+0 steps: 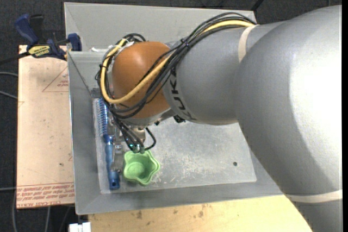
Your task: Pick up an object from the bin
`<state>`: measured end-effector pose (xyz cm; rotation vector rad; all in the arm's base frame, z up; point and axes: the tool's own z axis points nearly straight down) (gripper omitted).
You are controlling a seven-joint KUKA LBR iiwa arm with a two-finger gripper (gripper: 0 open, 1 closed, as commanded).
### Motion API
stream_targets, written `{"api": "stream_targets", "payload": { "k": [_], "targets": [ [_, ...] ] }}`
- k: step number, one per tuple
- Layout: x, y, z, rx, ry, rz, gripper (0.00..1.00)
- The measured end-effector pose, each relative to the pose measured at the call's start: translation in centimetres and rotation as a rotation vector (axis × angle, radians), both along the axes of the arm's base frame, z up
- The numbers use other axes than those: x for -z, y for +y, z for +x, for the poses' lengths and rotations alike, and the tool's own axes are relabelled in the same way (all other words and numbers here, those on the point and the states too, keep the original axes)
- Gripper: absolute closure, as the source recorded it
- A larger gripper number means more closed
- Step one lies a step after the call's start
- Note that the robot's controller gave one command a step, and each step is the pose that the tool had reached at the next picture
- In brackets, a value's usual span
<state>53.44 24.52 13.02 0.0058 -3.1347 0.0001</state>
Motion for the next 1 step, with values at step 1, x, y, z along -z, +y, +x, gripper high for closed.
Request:
{"api": "stream_targets", "payload": {
  "k": [1],
  "targets": [
    [6.24,-6.77,-4.65,-0.038,-0.012,0.000,0.00]
  ]
}}
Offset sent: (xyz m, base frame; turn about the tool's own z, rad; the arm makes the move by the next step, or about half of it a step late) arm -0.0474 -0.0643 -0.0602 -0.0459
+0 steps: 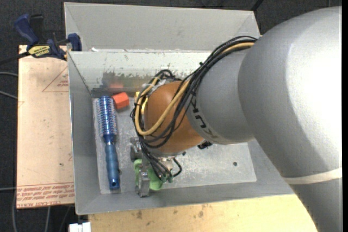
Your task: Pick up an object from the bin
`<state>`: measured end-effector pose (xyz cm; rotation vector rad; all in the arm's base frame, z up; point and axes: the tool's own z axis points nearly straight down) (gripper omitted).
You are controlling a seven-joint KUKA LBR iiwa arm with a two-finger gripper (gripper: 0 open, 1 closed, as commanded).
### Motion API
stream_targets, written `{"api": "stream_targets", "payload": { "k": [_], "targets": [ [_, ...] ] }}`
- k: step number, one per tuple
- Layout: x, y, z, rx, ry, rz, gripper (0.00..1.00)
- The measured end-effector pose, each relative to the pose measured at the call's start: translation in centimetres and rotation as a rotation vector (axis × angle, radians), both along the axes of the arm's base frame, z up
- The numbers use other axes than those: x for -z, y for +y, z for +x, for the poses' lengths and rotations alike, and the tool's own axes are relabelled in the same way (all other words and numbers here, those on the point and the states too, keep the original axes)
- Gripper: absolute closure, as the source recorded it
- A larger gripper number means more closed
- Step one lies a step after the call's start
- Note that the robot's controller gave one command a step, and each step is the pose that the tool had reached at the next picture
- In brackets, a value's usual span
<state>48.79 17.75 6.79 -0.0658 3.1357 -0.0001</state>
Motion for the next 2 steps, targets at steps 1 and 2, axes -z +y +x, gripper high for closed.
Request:
{"api": "stream_targets", "payload": {
  "k": [1,2],
  "targets": [
    [-3.24,-3.29,-0.64,0.109,0.005,0.001,0.00],
    [-3.68,-3.74,-0.74,0.140,0.005,0.002,0.00]
  ]
}}
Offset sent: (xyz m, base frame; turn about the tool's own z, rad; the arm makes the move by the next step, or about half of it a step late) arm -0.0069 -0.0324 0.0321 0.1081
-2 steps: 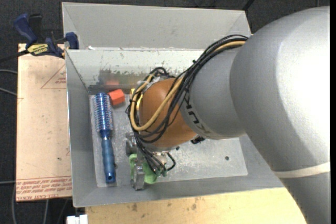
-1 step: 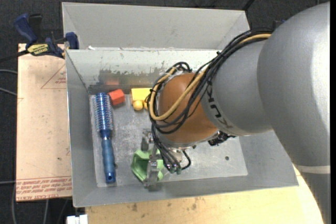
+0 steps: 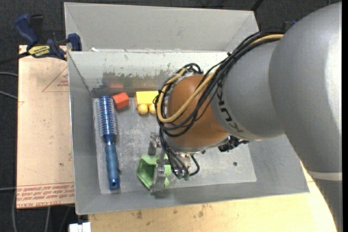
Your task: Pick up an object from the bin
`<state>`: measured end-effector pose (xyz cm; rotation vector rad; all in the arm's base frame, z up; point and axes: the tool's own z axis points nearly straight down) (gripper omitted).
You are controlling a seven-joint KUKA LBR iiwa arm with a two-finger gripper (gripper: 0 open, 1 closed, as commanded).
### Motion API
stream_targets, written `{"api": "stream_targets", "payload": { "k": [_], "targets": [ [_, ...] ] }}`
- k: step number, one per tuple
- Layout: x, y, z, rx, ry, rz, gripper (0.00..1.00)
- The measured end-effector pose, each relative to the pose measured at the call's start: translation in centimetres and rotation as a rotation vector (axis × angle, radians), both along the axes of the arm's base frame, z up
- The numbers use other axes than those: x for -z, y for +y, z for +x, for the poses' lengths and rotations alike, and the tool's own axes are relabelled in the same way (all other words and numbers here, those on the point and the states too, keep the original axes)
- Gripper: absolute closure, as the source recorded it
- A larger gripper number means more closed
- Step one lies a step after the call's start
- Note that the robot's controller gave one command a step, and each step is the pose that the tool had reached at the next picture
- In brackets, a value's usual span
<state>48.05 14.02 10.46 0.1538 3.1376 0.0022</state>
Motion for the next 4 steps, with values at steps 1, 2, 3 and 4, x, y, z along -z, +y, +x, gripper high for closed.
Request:
{"api": "stream_targets", "payload": {
  "k": [1,2,3,4],
  "targets": [
    [3.4,1.1,0.2,0.129,-0.007,0.001,0.00],
    [3.5,-0.8,0.3,0.384,0.001,-0.001,0.00],
    [3.4,-0.7,0.3,0.386,-0.001,0.001,1.00],
    [-1.4,-0.7,0.4,0.384,-0.002,0.001,1.00]
  ]
}}
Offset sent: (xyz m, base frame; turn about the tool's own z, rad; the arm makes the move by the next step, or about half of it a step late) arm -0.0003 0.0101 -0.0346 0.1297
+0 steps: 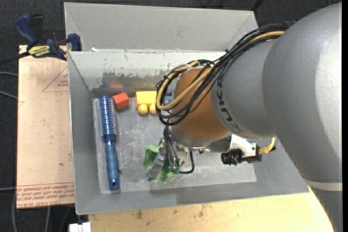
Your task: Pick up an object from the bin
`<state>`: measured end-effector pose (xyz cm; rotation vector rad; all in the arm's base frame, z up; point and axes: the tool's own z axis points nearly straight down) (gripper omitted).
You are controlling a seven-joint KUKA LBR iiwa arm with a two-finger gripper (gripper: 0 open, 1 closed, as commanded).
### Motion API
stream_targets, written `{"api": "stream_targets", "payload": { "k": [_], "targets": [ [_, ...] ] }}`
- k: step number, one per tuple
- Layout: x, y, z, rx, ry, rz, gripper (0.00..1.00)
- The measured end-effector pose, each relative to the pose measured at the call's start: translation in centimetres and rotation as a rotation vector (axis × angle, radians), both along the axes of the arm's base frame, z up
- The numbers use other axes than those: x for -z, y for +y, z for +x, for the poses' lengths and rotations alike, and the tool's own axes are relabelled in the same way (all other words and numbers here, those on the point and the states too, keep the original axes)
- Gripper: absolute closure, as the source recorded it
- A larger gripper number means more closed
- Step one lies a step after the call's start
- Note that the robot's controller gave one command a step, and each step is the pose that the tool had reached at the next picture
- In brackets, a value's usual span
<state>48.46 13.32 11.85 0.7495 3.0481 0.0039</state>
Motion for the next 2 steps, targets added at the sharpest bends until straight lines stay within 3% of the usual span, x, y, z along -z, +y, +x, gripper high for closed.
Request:
{"api": "stream_targets", "payload": {
  "k": [1,2],
  "targets": [
    [-5.4,0.1,0.1,-0.003,-0.002,0.000,1.00],
    [-7.6,0.1,0.2,-0.006,0.000,0.000,1.00]
  ]
}}
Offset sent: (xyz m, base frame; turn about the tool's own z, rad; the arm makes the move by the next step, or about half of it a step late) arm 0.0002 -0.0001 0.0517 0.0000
